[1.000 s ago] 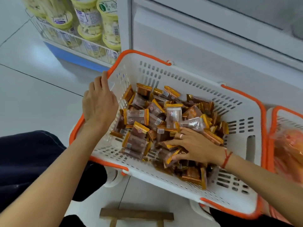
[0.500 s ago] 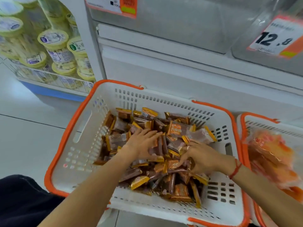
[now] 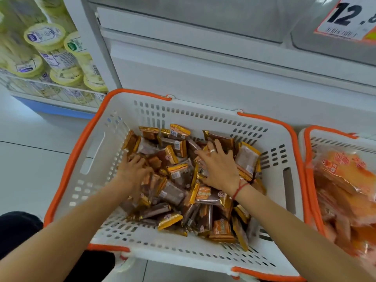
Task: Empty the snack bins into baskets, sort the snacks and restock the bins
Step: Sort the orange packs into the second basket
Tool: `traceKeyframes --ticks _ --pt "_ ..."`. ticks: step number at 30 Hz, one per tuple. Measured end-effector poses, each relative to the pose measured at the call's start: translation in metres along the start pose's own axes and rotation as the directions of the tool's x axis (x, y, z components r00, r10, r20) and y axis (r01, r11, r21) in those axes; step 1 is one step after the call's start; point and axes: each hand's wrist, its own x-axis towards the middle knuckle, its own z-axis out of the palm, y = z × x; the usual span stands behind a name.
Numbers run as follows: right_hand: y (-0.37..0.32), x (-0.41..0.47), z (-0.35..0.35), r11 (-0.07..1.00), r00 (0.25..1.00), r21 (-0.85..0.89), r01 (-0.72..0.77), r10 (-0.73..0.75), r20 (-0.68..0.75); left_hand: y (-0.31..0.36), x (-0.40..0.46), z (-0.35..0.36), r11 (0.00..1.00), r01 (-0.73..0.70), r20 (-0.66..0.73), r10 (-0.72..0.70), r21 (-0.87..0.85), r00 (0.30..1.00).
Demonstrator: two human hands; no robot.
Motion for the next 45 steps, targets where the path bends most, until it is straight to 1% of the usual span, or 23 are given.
traceKeyframes --ticks 3,6,8,9,11,12,14,15,16,18,19,20,21,22,25,26,29,32,35,39,42,44,45 --pt "-0.002 -0.010 0.008 0.992 0.994 0.086 -0.093 0.088 0.060 -0.003 -0.004 0.000 0.999 -0.048 0.134 0.046 0.009 0.990" --pt "0.010 -0.019 0.009 0.987 0.988 0.142 -0.076 0.055 0.146 -0.004 -0.004 -0.019 0.984 -0.017 0.236 0.059 -0.177 0.970" --pt "0.018 -0.026 0.000 0.966 0.962 0.256 -0.017 -0.054 0.269 -0.005 -0.004 -0.033 0.886 0.029 -0.036 -0.052 -0.462 0.998" --pt "0.021 -0.031 -0.005 0.944 0.935 0.329 0.009 -0.124 0.332 -0.004 -0.002 -0.040 0.822 -0.014 -0.268 -0.169 -0.569 0.948" --pt "0.020 -0.042 -0.021 0.884 0.845 0.465 0.054 -0.288 0.450 -0.003 0.005 -0.054 0.748 -0.108 -0.525 -0.347 -0.655 0.777" --pt "0.018 -0.047 -0.030 0.853 0.779 0.518 0.062 -0.366 0.509 -0.001 0.012 -0.059 0.758 -0.165 -0.593 -0.335 -0.631 0.732" --pt "0.018 -0.053 -0.044 0.811 0.656 0.585 0.020 -0.452 0.605 0.001 0.027 -0.069 0.832 -0.260 -0.671 -0.170 -0.490 0.721" --pt "0.020 -0.054 -0.049 0.793 0.662 0.609 0.002 -0.457 0.594 0.003 0.035 -0.072 0.868 -0.286 -0.681 -0.077 -0.405 0.729" --pt "0.022 -0.052 -0.052 0.771 0.740 0.637 0.017 -0.438 0.510 0.005 0.044 -0.073 0.901 -0.281 -0.663 -0.010 -0.331 0.749" --pt "0.025 -0.045 -0.052 0.779 0.961 0.615 0.119 -0.246 0.126 0.008 0.057 -0.069 0.953 -0.201 -0.602 0.024 -0.228 0.798" --pt "0.025 -0.038 -0.049 0.827 0.986 0.537 0.165 -0.125 -0.111 0.009 0.061 -0.065 0.968 -0.145 -0.567 0.002 -0.206 0.823" --pt "0.025 -0.030 -0.046 0.879 0.956 0.445 0.171 -0.040 -0.290 0.009 0.062 -0.061 0.978 -0.099 -0.540 -0.018 -0.186 0.842" --pt "0.025 -0.020 -0.042 0.918 0.932 0.374 0.132 0.013 -0.362 0.010 0.063 -0.056 0.986 -0.068 -0.519 -0.022 -0.154 0.854" --pt "0.025 -0.008 -0.035 0.942 0.943 0.331 0.066 0.050 -0.330 0.009 0.064 -0.050 0.991 -0.054 -0.506 -0.015 -0.121 0.863" --pt "0.013 0.021 -0.008 0.953 0.992 0.275 -0.126 0.127 0.014 0.008 0.067 -0.035 0.985 -0.075 -0.458 -0.006 -0.158 0.889" --pt "0.005 0.027 0.001 0.955 0.986 0.246 -0.164 0.154 0.057 0.007 0.067 -0.033 0.977 -0.087 -0.432 -0.006 -0.195 0.902" --pt "-0.022 0.037 0.018 0.939 0.960 0.197 -0.280 0.274 0.060 0.008 0.068 -0.031 0.961 -0.080 -0.353 -0.020 -0.265 0.936" --pt "-0.038 0.047 0.023 0.899 0.919 0.192 -0.393 0.386 0.078 0.014 0.064 -0.034 0.969 -0.025 -0.389 -0.075 -0.245 0.918" --pt "-0.026 0.052 0.025 0.916 0.943 0.247 -0.316 0.331 -0.021 0.016 0.051 -0.024 0.981 -0.131 -0.456 0.052 -0.145 0.889" --pt "0.011 0.050 0.015 0.902 0.984 0.407 -0.142 0.173 -0.040 0.003 0.018 -0.009 0.933 -0.335 -0.389 0.261 -0.135 0.884" --pt "0.026 0.033 0.007 0.888 0.994 0.450 -0.092 0.111 -0.016 0.002 -0.001 -0.016 0.883 -0.315 -0.098 0.300 -0.347 0.949" --pt "0.034 0.013 0.003 0.860 0.999 0.509 -0.036 0.033 0.015 -0.004 -0.018 -0.034 0.775 -0.234 0.143 0.384 -0.587 0.912" --pt "0.036 0.001 0.004 0.853 0.999 0.522 -0.002 -0.018 0.033 -0.010 -0.028 -0.044 0.714 -0.218 0.131 0.399 -0.665 0.908"
